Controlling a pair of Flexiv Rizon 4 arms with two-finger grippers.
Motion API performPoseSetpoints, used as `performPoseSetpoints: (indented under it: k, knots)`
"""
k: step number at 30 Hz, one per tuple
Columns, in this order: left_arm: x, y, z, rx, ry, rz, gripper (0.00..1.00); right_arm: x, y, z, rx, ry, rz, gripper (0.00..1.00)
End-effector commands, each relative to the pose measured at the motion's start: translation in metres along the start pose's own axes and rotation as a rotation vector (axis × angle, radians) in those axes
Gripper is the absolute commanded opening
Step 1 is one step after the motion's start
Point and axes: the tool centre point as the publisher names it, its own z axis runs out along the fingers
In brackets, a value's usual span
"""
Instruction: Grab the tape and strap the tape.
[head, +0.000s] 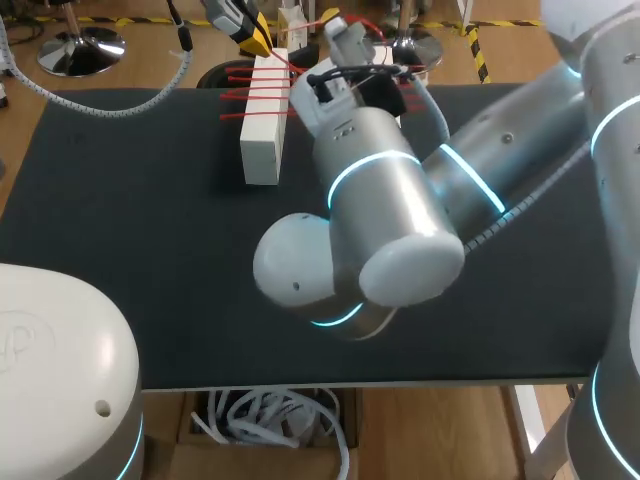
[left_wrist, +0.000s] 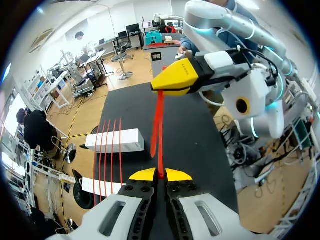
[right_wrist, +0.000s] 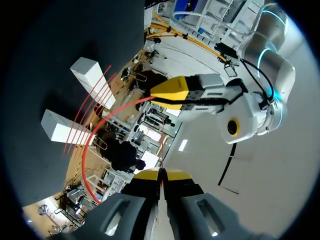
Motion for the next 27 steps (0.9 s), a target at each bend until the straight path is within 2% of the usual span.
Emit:
performPoseSetpoints:
  k: [1,27]
  knots:
    - [0.000,-0.001,-0.001,-0.004,0.002,-0.002,0.00,-0.002,0.006,-0.006,-0.013,0.011,-0.007,0.00]
    - [0.000,-0.001,-0.001,-0.004,0.002,-0.002,0.00,0.001,0.018,-0.001,-0.032,0.026,-0.035,0.00]
